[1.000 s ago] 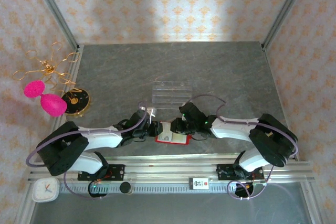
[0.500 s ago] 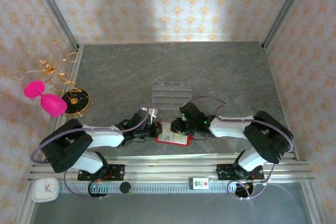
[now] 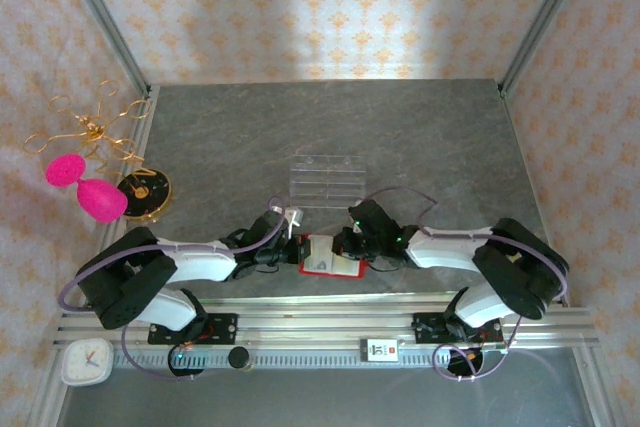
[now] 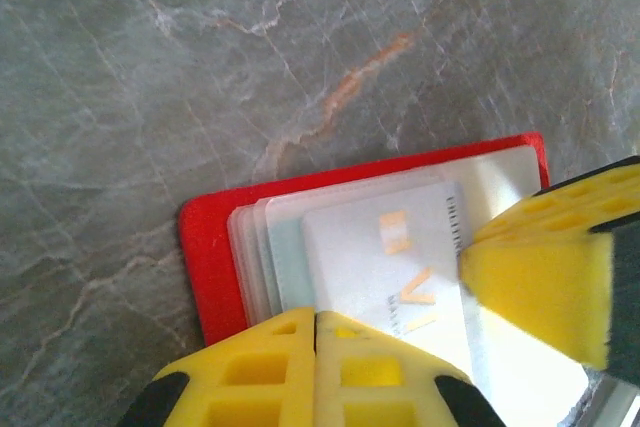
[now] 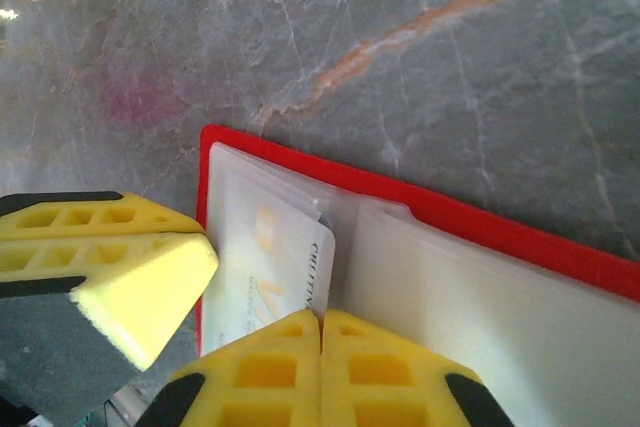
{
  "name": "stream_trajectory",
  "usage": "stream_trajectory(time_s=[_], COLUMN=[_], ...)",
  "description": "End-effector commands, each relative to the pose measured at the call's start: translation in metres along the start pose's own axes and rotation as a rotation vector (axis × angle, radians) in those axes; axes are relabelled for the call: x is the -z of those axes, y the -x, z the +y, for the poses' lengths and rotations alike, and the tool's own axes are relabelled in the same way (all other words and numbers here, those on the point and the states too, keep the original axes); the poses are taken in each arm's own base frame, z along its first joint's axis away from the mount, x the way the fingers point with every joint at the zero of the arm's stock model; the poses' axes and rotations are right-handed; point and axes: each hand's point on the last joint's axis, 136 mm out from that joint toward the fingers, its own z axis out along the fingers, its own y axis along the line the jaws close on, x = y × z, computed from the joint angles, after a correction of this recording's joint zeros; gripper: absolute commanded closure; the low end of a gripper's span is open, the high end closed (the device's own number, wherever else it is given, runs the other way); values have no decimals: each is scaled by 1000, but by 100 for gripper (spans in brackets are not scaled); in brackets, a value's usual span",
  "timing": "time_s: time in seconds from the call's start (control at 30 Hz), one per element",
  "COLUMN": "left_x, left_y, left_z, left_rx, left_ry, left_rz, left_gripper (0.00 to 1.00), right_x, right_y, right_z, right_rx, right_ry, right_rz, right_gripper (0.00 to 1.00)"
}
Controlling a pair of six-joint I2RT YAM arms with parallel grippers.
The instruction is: Take the credit cards out of the card holder
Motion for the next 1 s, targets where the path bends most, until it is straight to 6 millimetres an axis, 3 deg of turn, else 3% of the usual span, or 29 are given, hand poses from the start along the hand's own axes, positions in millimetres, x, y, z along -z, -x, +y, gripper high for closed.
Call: stream_trajectory(time_s=[0.0,0.27,0.43,0.67,0.83,0.97], left_x=[2,10,21,-7,-16,-20], left_y=[-23,-7,16,0,-10,-25], left_z=[22,6,-30,-43,-30,-18], left_rx=[7,-11,-24,-46,-43,-22], left_ry=[67,27,-99,-142,-81,-52], left_rz=[66,18,-68,49,107,157], left_gripper=[95,91,84,89,94,98], right_x=[13,14,8,4,4,0], right_y=[5,5,7,5,1,-4], right_z=[-19,-17,-13,-15,-18,-18], right_rx=[-14,1,15,29,22,8], right_ry=[-78,-83,-72,-77,-66,-45], right_rz=[-51,-39,-29,-17,-10,9], right_gripper=[100,100,100,100,99,80])
